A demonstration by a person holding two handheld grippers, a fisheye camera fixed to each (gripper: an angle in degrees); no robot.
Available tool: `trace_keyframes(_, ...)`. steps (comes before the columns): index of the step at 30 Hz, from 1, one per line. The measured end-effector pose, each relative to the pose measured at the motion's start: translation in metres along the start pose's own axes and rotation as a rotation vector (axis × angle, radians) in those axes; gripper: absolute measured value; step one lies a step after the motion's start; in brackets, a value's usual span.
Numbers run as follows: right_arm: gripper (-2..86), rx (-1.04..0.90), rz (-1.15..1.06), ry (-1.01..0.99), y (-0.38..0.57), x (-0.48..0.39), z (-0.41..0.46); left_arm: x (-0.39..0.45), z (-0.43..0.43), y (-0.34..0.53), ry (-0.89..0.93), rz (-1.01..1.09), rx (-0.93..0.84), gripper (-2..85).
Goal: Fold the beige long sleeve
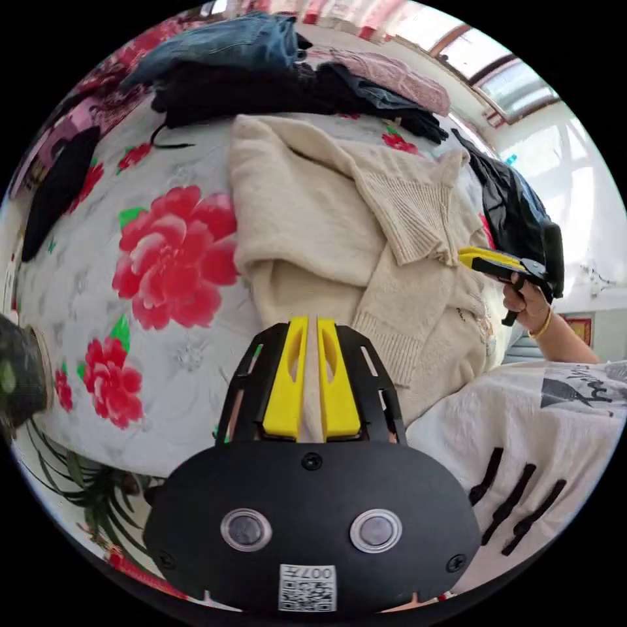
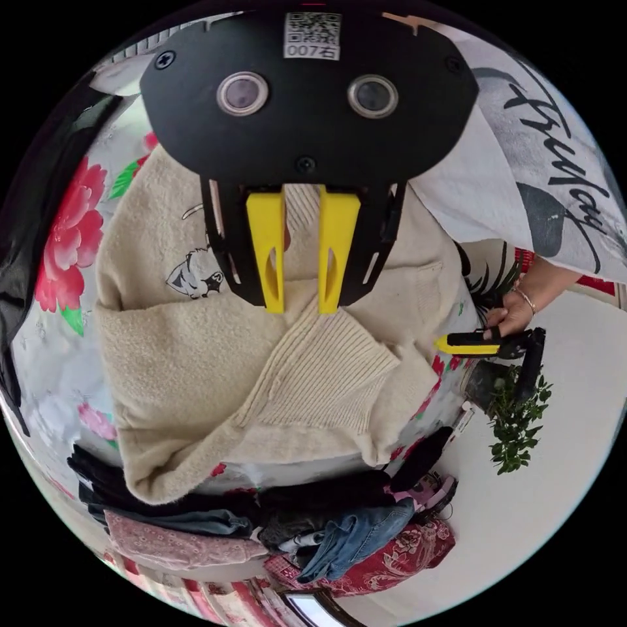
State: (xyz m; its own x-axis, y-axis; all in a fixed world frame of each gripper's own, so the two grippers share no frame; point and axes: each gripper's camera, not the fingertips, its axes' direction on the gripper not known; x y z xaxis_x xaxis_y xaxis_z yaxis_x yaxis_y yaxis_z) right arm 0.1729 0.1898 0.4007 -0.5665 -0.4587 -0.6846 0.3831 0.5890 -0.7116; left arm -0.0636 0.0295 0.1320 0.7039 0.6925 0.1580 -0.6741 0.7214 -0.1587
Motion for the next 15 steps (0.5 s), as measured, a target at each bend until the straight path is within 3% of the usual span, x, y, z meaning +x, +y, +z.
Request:
trace_keyframes(2, 6.8, 0.015, 0.085, -0.024, 0.019, 0.019, -0.012, -0.023, -0.012, 0.049, 0.085, -0.16, 0.067, 4.5)
trace_keyframes(7, 7.7, 0.094, 0.24, -0.006, 0.105, 0.065, -0.052, -0.039, -0.018, 0.135, 0.184, -0.339, 0.115, 8.5)
trace_keyframes(15, 9.2, -0.023, 0.447, 0.015, 0.248, 0.121, -0.058, -0.012, 0.006, 0.178, 0.316, -0.251, -0.004, 11.1)
